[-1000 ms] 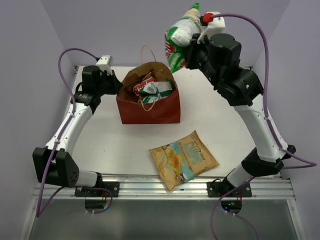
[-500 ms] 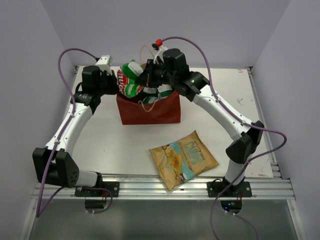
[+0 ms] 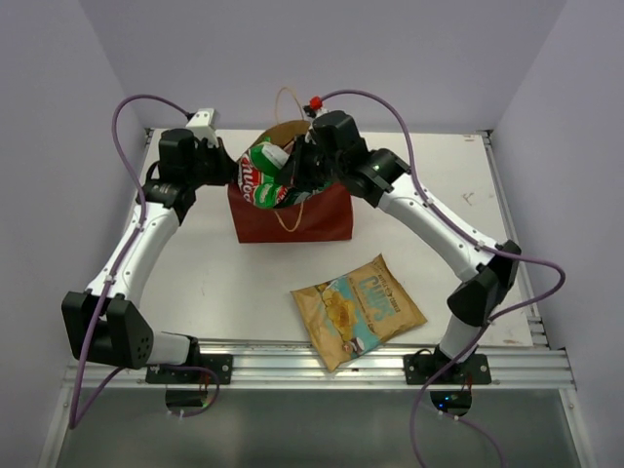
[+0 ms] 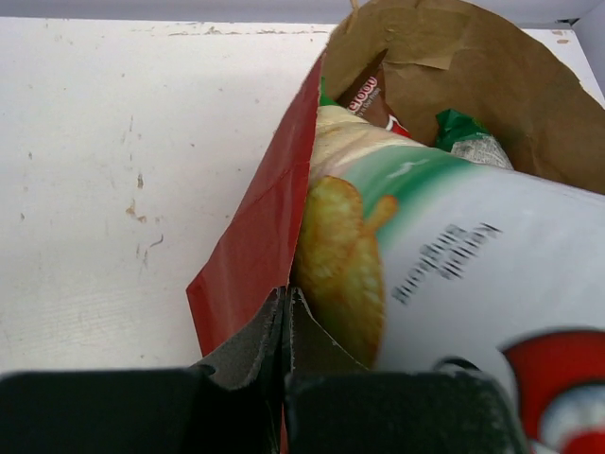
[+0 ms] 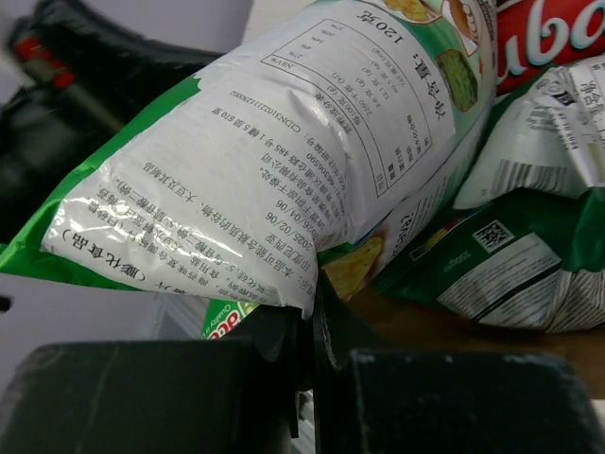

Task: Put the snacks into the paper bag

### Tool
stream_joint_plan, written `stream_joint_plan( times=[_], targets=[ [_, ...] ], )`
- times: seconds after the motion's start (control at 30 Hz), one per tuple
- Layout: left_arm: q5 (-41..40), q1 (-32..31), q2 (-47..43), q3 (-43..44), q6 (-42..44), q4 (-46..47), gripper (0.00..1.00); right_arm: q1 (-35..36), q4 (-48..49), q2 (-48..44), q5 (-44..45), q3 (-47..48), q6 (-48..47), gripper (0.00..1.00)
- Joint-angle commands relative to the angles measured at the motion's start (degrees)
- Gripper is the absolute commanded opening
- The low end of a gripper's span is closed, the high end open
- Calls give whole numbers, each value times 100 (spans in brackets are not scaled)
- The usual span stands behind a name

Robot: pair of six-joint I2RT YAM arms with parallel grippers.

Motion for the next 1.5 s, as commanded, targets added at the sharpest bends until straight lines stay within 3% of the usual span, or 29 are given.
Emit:
stream_joint_plan(
  times=[0.0, 0.3, 0.43, 0.53, 0.83, 1.13, 1.17, 1.2, 1.3, 1.37, 1.47],
  targets=[
    [114, -56, -324, 45, -25, 113, 0, -256, -422, 486, 530, 245, 93, 0],
    [-9, -91, -641, 142, 63, -151, 0, -678, -1019, 1716, 820, 1474, 383, 0],
    [0, -91, -720, 80, 11, -124, 0, -679, -1800, 2515, 1109, 3166, 51, 0],
    [-53, -91, -694, 141, 2, -54, 0, -679, -2495, 2930, 1259, 3734, -178, 0],
    [-132, -91, -632, -77, -130, 578, 0, -643, -2716, 1815, 1514, 1742, -697, 0],
    [34, -126, -492, -517, -578, 1167, 0, -582, -2690, 1559, 1515, 1555, -821, 0],
    [87, -144, -439, -535, -761, 1246, 15, -573, -2664, 1568, 1506, 1555, -830, 0],
    [166, -170, -343, -561, -859, 1395, 21, -556, -2663, 1568, 1506, 1555, -838, 0],
    [289, -284, -263, -623, -1289, 1850, 29, -503, -2628, 1594, 1532, 1503, -865, 0],
    [281, -398, -254, -623, -1597, 2072, 41, -450, -2576, 1611, 1523, 1441, -891, 0],
    [79, -627, 0, -360, -1633, 2047, 47, -380, -2532, 1620, 1471, 1335, -900, 0]
  ],
)
